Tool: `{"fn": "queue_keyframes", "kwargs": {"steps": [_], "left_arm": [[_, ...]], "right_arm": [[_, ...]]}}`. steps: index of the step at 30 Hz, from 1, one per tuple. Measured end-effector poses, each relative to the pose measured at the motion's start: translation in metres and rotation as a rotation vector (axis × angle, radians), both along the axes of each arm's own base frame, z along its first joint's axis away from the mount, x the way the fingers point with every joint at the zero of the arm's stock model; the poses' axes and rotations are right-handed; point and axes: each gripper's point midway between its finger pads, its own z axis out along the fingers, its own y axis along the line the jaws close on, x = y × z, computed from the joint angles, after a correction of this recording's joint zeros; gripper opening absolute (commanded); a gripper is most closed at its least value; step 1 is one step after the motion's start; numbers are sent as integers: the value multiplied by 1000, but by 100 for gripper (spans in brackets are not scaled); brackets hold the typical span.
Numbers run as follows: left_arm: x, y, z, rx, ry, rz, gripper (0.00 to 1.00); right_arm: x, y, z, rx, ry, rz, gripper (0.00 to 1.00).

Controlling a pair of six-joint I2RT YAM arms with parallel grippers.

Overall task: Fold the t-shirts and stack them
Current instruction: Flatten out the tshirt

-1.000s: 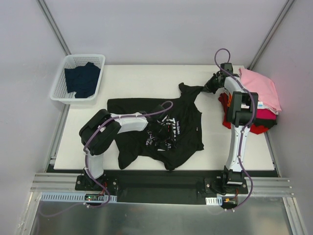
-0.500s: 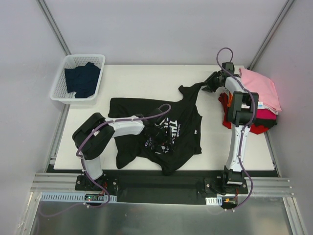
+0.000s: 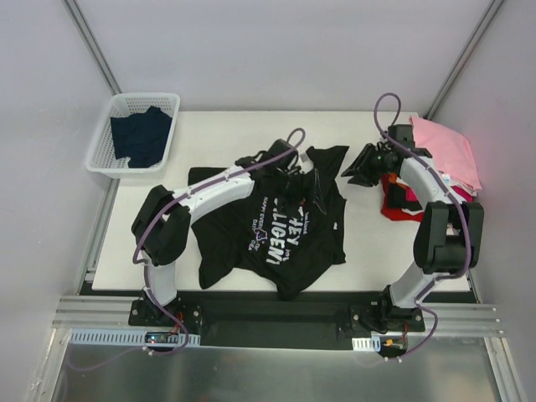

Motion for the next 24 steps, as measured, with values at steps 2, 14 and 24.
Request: {"fn": "queue_keyframes", "kwargs": {"steps": [2, 14, 24], "left_arm": [[18, 22, -3, 26, 7, 65, 86], [-62, 200, -68, 322, 142, 349, 88], [-86, 228, -72, 344, 145, 396, 90]], "right_arm": [[-36, 18, -5, -9, 26, 62, 39], [-212, 44, -51, -83, 225, 255, 38], [-248, 29, -73, -132, 313, 283, 38]]}}
